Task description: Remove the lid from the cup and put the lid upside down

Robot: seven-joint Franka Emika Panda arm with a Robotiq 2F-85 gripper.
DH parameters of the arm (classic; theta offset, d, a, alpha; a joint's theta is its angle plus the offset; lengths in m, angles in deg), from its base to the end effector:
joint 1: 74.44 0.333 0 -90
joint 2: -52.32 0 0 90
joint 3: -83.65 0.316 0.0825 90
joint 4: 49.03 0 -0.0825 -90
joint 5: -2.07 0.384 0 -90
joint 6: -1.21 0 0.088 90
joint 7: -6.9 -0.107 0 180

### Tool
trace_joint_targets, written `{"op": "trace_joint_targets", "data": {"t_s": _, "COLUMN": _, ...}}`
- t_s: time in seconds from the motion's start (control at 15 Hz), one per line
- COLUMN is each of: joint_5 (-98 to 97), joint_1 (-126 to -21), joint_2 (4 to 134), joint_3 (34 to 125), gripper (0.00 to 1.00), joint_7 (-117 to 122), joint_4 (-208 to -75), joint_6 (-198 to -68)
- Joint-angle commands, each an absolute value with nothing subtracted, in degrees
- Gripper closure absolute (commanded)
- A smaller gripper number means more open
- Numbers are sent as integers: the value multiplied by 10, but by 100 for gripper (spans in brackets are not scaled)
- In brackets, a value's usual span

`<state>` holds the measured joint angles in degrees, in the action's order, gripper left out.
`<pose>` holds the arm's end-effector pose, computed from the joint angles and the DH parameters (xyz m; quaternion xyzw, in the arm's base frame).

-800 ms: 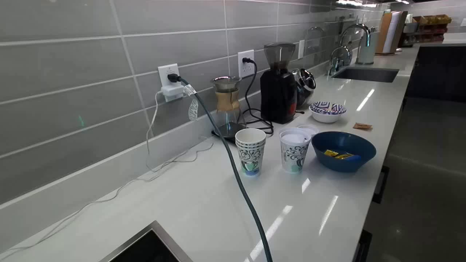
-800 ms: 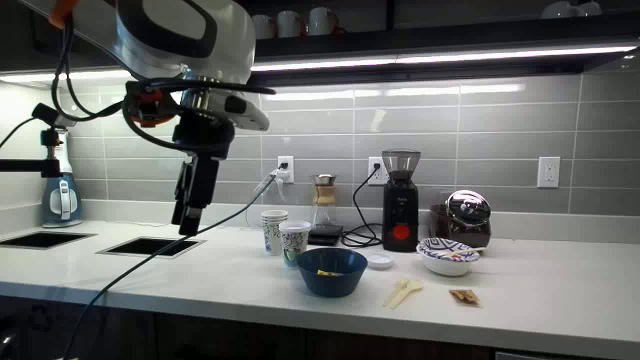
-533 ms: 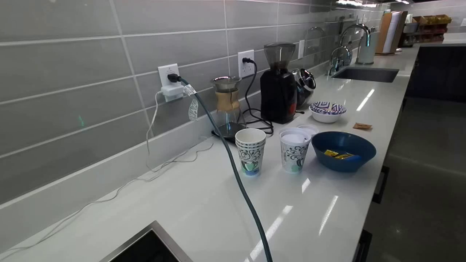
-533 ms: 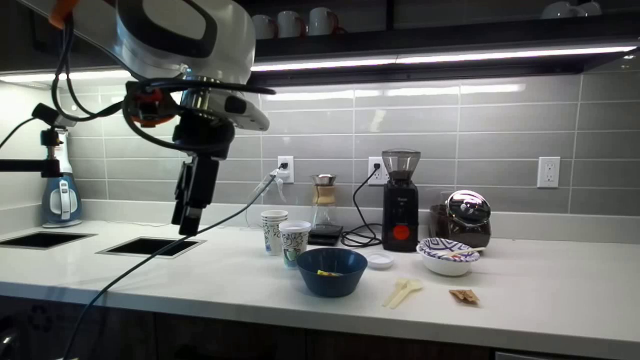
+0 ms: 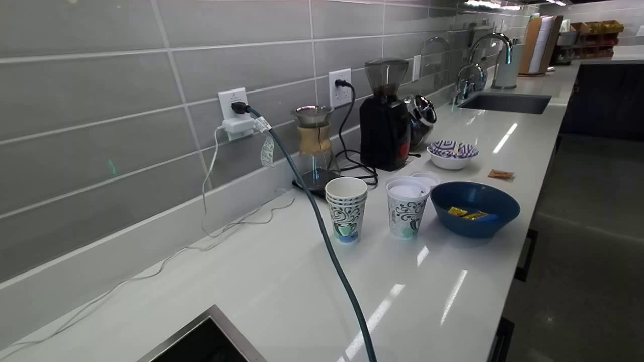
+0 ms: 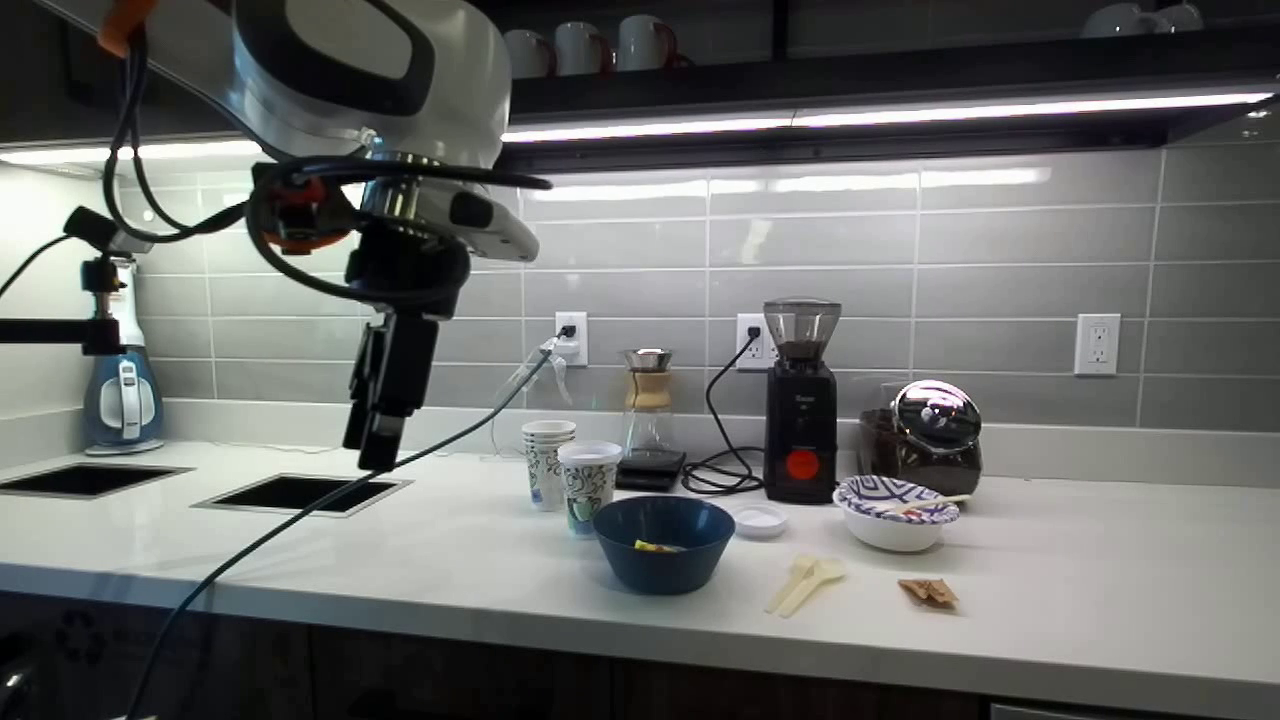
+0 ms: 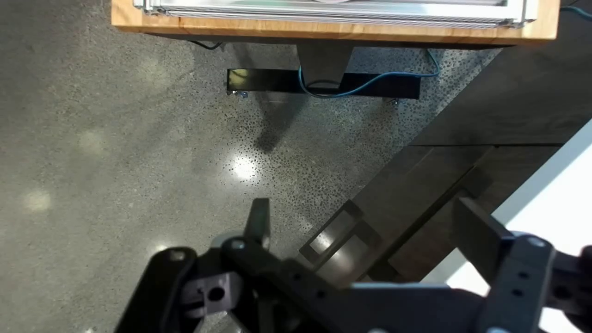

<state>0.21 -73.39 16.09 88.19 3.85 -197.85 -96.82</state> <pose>0.3232 0.0286 0.4392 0.9910 0.0157 -0.1246 0.0474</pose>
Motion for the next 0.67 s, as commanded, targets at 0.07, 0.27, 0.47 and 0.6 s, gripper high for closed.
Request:
{"op": "trace_joint_targets", "data": {"t_s": 0.07, "joint_5": 2, "joint_1": -701, "joint_2": 228, "joint_3": 923, "gripper": 0, "joint_7": 12, "joint_4": -1898, "joint_6": -977}}
{"op": "trace_joint_targets", "data": {"t_s": 0.27, "joint_5": 2, "joint_1": -678, "joint_2": 293, "joint_3": 967, "gripper": 0, "joint_7": -30, "joint_4": -1821, "joint_6": -996}}
{"op": "trace_joint_targets", "data": {"t_s": 0.47, "joint_5": -33, "joint_1": -672, "joint_2": 382, "joint_3": 1002, "gripper": 0, "joint_7": -72, "joint_4": -1745, "joint_6": -1049}}
{"op": "trace_joint_targets", "data": {"t_s": 0.6, "joint_5": -88, "joint_1": -674, "joint_2": 432, "joint_3": 1015, "gripper": 0, "joint_7": -74, "joint_4": -1704, "joint_6": -1073}}
